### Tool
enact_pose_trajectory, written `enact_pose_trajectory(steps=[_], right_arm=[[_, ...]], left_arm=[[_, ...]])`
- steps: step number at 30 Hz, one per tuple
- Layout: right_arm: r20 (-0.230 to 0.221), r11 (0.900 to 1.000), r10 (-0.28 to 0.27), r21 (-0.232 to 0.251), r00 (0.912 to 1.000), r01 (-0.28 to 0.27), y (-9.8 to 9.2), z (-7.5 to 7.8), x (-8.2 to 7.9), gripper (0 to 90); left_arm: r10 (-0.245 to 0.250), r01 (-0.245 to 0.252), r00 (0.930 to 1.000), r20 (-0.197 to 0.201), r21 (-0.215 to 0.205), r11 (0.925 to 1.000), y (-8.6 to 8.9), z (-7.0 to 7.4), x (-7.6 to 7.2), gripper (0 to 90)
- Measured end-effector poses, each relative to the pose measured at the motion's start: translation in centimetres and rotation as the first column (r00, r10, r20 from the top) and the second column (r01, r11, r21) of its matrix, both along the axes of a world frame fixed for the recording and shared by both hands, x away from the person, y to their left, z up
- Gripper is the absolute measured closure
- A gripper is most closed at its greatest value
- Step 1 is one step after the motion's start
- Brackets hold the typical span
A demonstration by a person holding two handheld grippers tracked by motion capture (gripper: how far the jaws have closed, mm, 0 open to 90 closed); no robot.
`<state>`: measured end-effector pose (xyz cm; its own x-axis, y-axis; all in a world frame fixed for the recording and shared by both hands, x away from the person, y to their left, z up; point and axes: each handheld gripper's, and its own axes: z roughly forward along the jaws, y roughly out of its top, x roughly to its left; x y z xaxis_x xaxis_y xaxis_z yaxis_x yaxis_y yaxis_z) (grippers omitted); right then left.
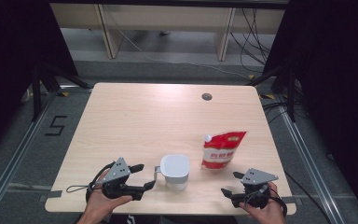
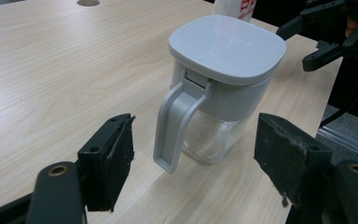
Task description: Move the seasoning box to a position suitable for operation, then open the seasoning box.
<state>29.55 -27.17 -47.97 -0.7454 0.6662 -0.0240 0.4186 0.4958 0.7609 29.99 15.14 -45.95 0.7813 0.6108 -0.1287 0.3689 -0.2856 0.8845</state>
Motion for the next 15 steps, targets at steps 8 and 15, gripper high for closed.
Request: enact_pose_trajectory(steps=[8, 15], right_arm=[[0.0, 1.0, 0.0, 0.001, 1.0, 0.0, 0.1, 0.0, 0.0, 25.4], [0.011, 1.0, 0.01, 0.0, 0.9999, -0.01, 0.1, 0.0, -0.2, 27.5]], left_arm=[[0.016, -0.016, 0.9998, 0.006, -0.028, 0.9995, 0.2, 0.7, 0.0, 28.2], [-0.018, 0.02, 0.999, 0.042, -0.052, 0.9985, -0.3, 1.7, 0.1, 41.9]])
